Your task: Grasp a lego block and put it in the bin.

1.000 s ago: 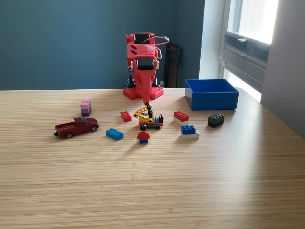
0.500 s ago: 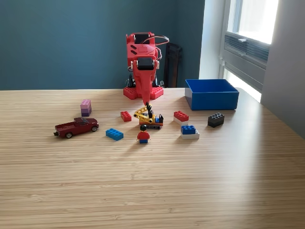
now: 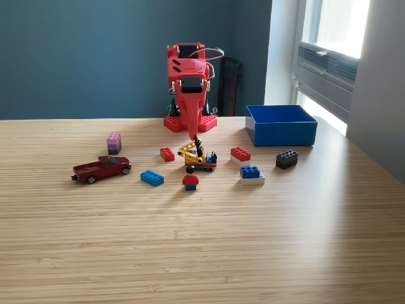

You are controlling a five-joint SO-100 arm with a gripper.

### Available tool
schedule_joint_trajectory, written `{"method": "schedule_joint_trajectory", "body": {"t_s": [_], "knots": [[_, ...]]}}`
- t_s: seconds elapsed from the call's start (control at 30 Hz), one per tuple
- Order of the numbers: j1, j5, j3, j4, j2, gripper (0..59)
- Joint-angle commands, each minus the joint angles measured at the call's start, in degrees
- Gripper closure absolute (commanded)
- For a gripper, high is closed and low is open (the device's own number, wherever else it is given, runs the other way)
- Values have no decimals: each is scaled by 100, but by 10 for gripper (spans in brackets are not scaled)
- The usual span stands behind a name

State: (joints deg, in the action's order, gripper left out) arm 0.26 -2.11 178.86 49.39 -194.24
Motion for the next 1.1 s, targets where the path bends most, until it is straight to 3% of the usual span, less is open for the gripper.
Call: {"method": "schedule_joint_trajectory", "body": {"t_s": [0.03, 0.17, 0.37, 0.5, 0.67, 0.93, 1.1], "knots": [[70, -9, 35, -97, -97, 575], [158, 158, -149, -88, -88, 561], [396, -105, -1002, 35, -62, 448], [439, -185, -1679, 167, 132, 405], [703, -457, -2962, 563, 1564, 381], [1635, -1371, -5124, 1854, 4236, 367], [2399, -1951, -6064, 2549, 5440, 289]]}}
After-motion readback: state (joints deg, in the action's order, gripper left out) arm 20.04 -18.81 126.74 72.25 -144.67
